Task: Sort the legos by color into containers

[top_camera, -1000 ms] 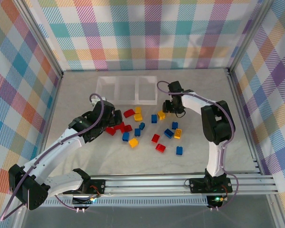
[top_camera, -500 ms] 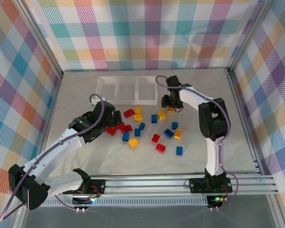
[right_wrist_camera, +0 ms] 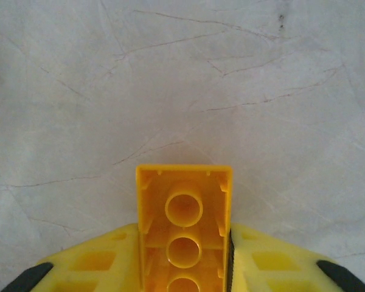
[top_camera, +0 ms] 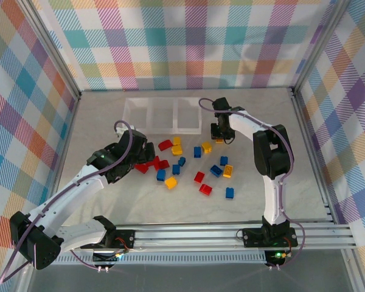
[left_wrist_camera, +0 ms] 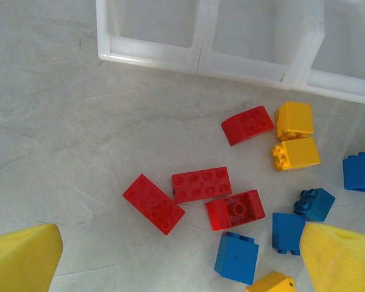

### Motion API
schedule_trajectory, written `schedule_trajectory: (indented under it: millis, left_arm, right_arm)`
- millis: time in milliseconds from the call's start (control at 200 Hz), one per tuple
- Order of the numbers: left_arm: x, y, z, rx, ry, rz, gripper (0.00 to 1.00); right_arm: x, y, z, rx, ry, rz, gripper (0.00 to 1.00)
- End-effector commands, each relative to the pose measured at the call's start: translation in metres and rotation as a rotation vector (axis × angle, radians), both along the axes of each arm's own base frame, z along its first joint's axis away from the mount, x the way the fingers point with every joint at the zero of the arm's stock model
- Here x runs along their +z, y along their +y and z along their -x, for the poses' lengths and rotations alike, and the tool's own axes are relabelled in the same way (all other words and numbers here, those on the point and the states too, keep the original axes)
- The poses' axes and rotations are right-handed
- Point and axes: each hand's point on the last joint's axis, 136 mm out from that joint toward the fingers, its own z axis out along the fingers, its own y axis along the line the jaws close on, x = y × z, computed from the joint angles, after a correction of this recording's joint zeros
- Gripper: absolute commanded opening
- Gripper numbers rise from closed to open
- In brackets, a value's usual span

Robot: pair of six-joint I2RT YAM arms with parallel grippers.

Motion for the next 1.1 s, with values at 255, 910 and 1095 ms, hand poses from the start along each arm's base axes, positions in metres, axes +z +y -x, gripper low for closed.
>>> schedule_trajectory:
  millis: [255,910,1095]
  left_arm:
    - [0.008,0.003,0.009,0.017,-0.004,0.023,1.0]
    - [0.013,0.019,0.016,0.104,-0.025,0.029,1.0]
    - [-0.004,0.027,0.027,0.183,0.054,0.028,1.0]
  right_arm:
    - [0.082,0.016,-0.005,0.067,-0.154,-0.084,0.3]
    - [0.133,0.124,-0.06,0.226,-0.345,-0.223,0.3]
    - [0.118,0.133,-0.079,0.241,-0.322,-0.184,0.5]
